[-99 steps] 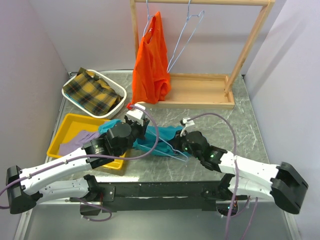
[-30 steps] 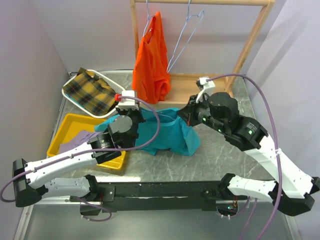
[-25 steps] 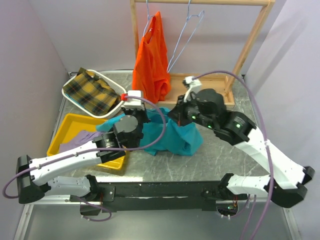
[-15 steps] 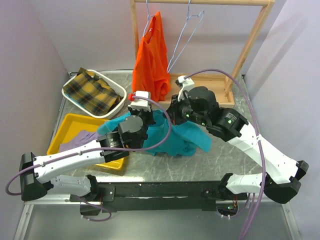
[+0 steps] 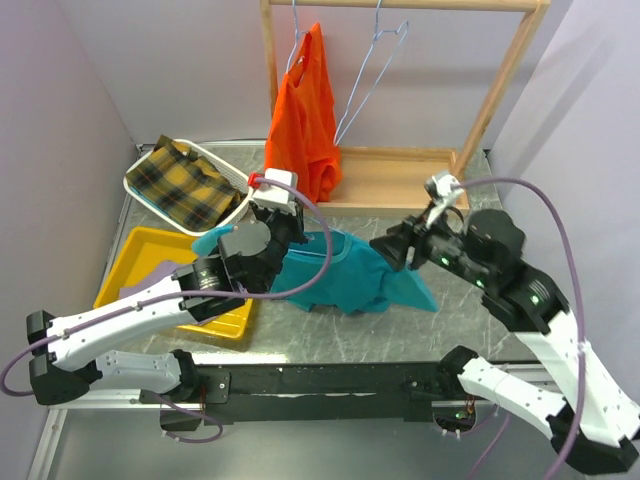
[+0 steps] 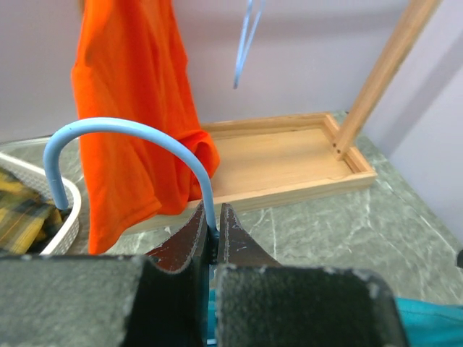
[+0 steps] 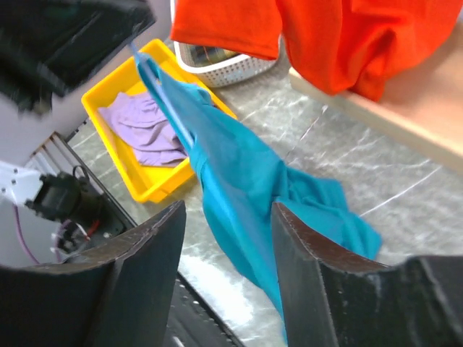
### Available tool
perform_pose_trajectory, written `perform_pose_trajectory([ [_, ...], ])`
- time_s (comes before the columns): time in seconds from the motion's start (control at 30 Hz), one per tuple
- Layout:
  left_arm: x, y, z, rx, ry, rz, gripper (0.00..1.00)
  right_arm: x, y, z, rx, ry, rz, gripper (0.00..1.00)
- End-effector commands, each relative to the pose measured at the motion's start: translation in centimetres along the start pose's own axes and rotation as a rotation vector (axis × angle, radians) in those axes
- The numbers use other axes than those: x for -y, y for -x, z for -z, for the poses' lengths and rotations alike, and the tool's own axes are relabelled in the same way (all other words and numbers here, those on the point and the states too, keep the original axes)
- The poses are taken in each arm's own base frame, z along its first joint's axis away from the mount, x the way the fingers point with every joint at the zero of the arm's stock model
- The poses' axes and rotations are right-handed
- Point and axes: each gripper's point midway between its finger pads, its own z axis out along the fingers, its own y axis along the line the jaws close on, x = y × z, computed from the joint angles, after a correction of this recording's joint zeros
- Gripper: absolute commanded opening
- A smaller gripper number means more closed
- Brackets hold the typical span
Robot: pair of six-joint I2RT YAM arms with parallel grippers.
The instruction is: Place the t-shirt on the hanger
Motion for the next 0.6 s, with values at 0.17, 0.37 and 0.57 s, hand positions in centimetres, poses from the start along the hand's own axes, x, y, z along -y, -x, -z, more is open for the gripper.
perform_pose_trajectory([
  [0.17, 5.3, 5.3, 1.5, -0.048, -0.315, -0.091, 0.01, -1.7, 0.5, 1.9, 0.052, 0.117, 0.203, 0.58],
  [0.37, 7.3, 5.5, 1.2, -0.076, -0.378, -0.118, 0.01, -3.3, -2.0, 1.5, -0.056, 0.194, 0.236, 0.54],
  [0.57, 8.0, 3.9, 0.7, -0.101, -0.375, -0.145, 0.01, -2.5, -5.0, 1.8, -0.182, 0.144, 0.224, 0.52],
])
